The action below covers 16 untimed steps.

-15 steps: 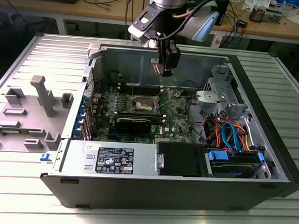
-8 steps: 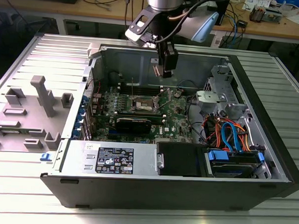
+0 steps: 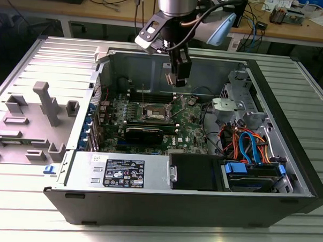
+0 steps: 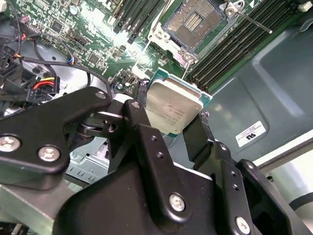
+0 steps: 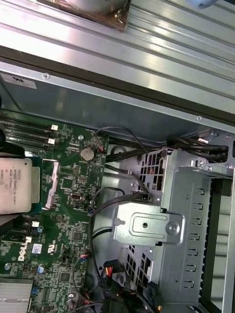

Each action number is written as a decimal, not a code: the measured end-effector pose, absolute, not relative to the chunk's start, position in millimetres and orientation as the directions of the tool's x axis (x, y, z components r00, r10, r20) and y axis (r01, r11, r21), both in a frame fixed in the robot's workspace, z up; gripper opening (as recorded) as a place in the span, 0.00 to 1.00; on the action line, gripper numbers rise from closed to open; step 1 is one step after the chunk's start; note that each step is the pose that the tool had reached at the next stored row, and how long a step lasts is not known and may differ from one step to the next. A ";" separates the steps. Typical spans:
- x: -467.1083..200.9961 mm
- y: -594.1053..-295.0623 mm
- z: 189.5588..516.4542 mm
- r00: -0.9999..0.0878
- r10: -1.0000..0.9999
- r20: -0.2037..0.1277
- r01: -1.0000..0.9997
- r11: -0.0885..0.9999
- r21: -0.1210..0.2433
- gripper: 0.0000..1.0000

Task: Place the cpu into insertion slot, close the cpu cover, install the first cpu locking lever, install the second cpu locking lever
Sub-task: 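Place the cpu into insertion slot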

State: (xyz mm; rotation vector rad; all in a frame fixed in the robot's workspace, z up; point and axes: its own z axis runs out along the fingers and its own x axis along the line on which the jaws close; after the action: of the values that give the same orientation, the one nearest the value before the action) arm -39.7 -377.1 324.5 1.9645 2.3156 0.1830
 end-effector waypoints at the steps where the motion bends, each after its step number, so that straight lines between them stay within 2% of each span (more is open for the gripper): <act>1: -39.7 -377.1 322.7 -0.155 0.988 0.002 0.976 0.153 0.156 0.55; 9: -39.7 -377.1 313.9 -0.078 0.997 0.002 0.985 0.077 0.156 0.55; 16: -53.8 -377.1 305.5 -0.071 0.998 0.001 0.984 0.069 0.164 0.55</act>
State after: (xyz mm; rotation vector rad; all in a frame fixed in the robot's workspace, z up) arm -53.8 -377.1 305.5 2.0622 2.2131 0.1840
